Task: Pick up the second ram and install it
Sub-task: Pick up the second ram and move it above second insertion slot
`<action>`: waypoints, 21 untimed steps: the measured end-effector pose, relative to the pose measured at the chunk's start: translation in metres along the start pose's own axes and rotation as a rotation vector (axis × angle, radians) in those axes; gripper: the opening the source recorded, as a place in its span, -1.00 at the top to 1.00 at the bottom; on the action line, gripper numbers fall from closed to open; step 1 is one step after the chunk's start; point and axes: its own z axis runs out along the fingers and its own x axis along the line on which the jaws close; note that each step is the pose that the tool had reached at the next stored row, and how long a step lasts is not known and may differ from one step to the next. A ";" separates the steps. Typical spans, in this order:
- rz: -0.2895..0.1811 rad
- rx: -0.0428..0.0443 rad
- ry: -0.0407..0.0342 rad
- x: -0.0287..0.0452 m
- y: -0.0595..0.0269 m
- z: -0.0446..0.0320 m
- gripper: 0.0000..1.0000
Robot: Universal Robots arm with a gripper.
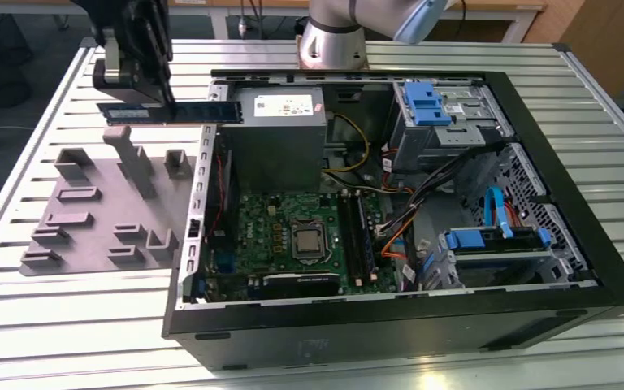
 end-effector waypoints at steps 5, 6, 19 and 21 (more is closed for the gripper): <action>0.000 0.0001 0.0000 -0.0003 -0.0143 0.0002 0.73; 0.000 0.0000 0.0000 -0.0003 -0.0175 0.0002 0.73; 0.000 0.0000 0.0001 -0.0014 -0.0677 0.0001 0.73; 0.000 0.0000 0.0000 -0.0015 -0.0730 0.0002 0.73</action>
